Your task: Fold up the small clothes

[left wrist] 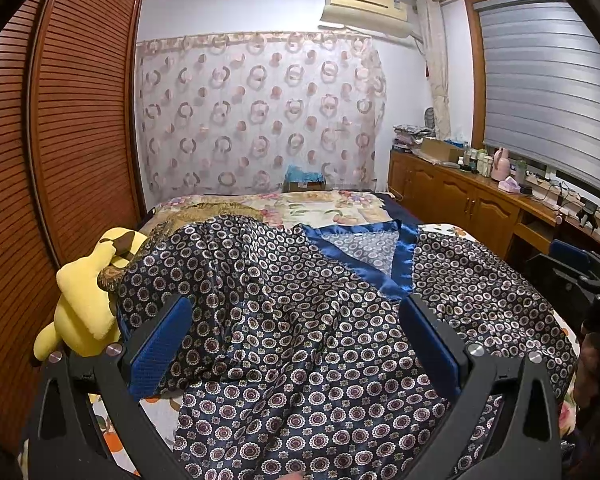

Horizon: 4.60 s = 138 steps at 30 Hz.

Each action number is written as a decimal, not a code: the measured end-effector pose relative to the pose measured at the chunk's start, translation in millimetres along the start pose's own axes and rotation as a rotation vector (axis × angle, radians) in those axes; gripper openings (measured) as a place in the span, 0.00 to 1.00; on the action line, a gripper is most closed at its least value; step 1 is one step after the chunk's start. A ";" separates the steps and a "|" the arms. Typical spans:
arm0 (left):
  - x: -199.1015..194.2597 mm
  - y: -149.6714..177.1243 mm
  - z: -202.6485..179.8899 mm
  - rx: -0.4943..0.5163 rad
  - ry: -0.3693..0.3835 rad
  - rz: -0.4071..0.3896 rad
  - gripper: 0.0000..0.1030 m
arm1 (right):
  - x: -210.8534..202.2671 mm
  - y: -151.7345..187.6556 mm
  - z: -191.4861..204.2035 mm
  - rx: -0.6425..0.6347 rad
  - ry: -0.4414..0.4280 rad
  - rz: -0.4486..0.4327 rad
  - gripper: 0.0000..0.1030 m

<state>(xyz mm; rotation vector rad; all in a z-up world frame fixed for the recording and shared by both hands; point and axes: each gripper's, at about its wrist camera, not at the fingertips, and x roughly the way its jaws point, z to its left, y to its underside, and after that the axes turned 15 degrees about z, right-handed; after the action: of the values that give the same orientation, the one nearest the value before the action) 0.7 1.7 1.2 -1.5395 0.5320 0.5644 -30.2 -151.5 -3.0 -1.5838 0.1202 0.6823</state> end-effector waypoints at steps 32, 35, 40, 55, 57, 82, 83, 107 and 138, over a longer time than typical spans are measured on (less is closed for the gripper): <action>65.2 28.1 127.9 -0.116 0.000 0.217 0.98 | 143.8 -4.3 39.3 -0.220 -0.029 0.383 1.00; 69.1 26.2 143.3 -0.128 0.013 0.233 0.88 | 145.9 -4.8 39.7 -0.231 -0.028 0.384 1.00; 88.9 22.2 161.9 -0.159 0.043 0.290 0.70 | 147.5 -2.6 41.4 -0.234 -0.032 0.385 1.00; 128.0 21.2 182.3 -0.177 0.104 0.389 0.14 | 150.0 -0.2 37.6 -0.203 -0.054 0.412 1.00; 119.8 17.8 181.6 -0.162 0.103 0.356 0.06 | 151.6 -0.5 37.3 -0.199 -0.055 0.421 1.00; 69.0 -85.0 35.8 0.211 0.210 0.200 0.37 | 154.7 -1.3 33.1 -0.170 -0.065 0.429 1.00; 66.3 -81.3 38.9 0.207 0.219 0.197 0.44 | 154.4 -1.3 32.9 -0.169 -0.065 0.428 1.00; 45.3 0.8 114.5 -0.069 0.069 0.151 0.78 | 123.1 -57.8 57.1 -0.362 -0.110 0.201 0.81; 48.3 15.1 112.7 -0.075 0.074 0.137 0.78 | 246.3 -138.1 90.2 -0.414 0.006 0.379 0.75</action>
<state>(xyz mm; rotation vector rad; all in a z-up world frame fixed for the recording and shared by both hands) 24.5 113.9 -44.7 -1.6079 0.6833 0.6400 202.8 31.8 -0.4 -1.9833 0.3041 1.0467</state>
